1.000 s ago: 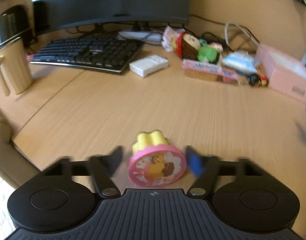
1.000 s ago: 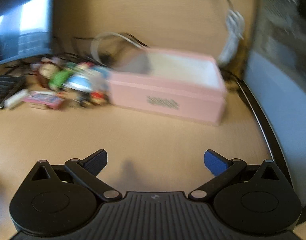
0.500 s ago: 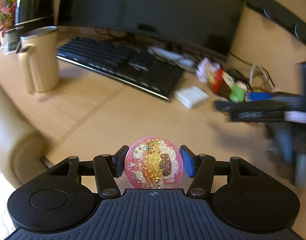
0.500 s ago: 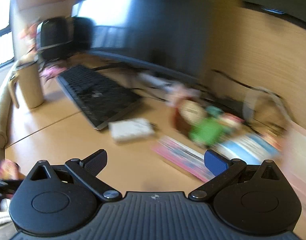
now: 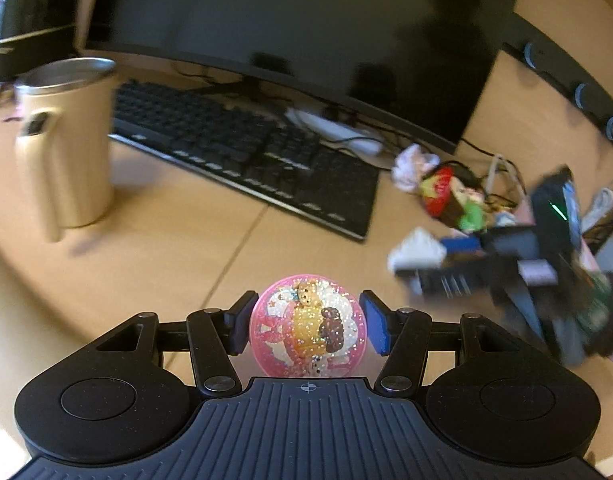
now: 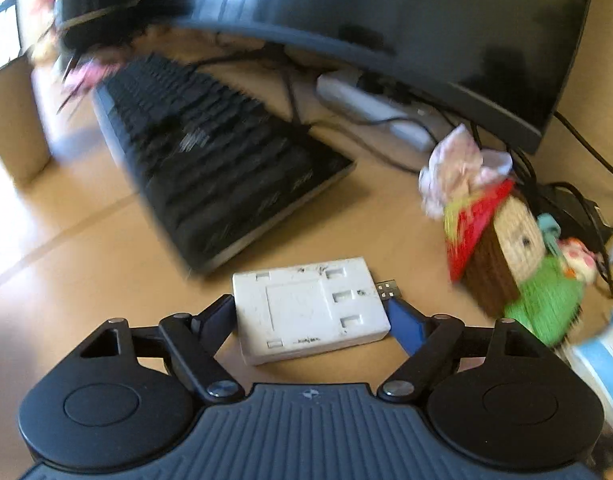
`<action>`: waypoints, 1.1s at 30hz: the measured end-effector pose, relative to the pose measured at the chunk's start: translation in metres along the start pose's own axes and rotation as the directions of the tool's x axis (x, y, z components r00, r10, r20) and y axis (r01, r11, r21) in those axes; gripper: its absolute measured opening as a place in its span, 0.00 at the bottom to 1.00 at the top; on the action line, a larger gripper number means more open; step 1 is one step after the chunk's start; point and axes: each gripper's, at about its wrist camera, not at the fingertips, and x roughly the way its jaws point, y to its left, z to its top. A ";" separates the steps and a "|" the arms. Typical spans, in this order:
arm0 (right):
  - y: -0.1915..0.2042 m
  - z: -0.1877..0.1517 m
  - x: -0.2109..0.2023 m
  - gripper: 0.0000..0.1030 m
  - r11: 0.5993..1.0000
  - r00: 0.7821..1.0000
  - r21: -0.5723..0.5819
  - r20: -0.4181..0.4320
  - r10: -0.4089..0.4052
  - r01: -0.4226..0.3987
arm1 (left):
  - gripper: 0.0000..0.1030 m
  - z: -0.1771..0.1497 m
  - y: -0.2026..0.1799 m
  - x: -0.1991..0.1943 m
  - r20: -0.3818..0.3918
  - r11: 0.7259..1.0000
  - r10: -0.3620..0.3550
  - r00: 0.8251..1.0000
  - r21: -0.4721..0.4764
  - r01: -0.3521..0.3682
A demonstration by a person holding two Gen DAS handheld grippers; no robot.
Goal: Organize objects
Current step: 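Carry the pink toy into the box with left tool while right grasps white card reader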
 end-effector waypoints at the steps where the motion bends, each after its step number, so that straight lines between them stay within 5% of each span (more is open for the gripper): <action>1: 0.004 -0.007 -0.009 0.79 0.999 1.000 -0.043 -0.015 0.014 -0.015 | 0.59 0.001 -0.002 0.002 -0.002 1.000 -0.019 1.000 0.001 0.019; 3: 0.015 -0.028 -0.035 0.81 0.989 0.998 -0.140 -0.018 -0.061 0.058 | 0.59 0.004 -0.006 0.007 -0.008 0.999 -0.054 0.999 -0.005 0.054; 5: 0.021 -0.044 -0.054 0.95 0.972 0.982 -0.143 0.001 -0.190 0.188 | 0.59 0.005 -0.010 0.012 -0.018 0.998 -0.065 0.998 -0.011 0.065; 6: 0.022 -0.051 -0.063 0.95 0.966 0.970 -0.093 0.004 -0.242 0.241 | 0.59 0.006 -0.012 0.015 -0.027 0.998 -0.065 0.998 -0.010 0.064; 9: 0.017 -0.056 -0.079 0.96 0.958 0.974 0.180 -0.003 -0.226 0.223 | 0.59 0.005 -0.017 0.024 -0.059 0.999 -0.047 0.997 0.003 0.047; 14: 0.008 -0.042 -0.049 0.96 0.836 0.973 0.502 -0.055 -0.225 0.221 | 0.59 -0.001 -0.022 0.028 -0.085 1.000 0.008 0.996 0.020 -0.007; 18: 0.013 -0.034 -0.018 0.85 0.843 0.958 0.460 -0.063 -0.280 0.277 | 0.59 -0.008 -0.032 0.023 -0.104 0.998 0.052 0.993 0.038 -0.048; 23: 0.015 -0.052 -0.044 0.46 0.924 0.973 0.311 -0.022 -0.229 0.224 | 0.59 -0.015 -0.062 0.026 -0.157 0.992 0.039 0.987 0.123 -0.020; 28: -0.017 -0.102 -0.114 0.46 0.940 0.976 0.265 -0.016 -0.219 0.216 | 0.59 -0.019 -0.118 0.045 -0.206 0.973 -0.059 0.977 0.209 0.102; 33: -0.067 -0.146 -0.195 0.46 0.887 0.953 0.369 0.013 -0.302 0.276 | 0.59 0.001 -0.201 0.064 -0.188 0.935 -0.204 0.961 0.254 0.249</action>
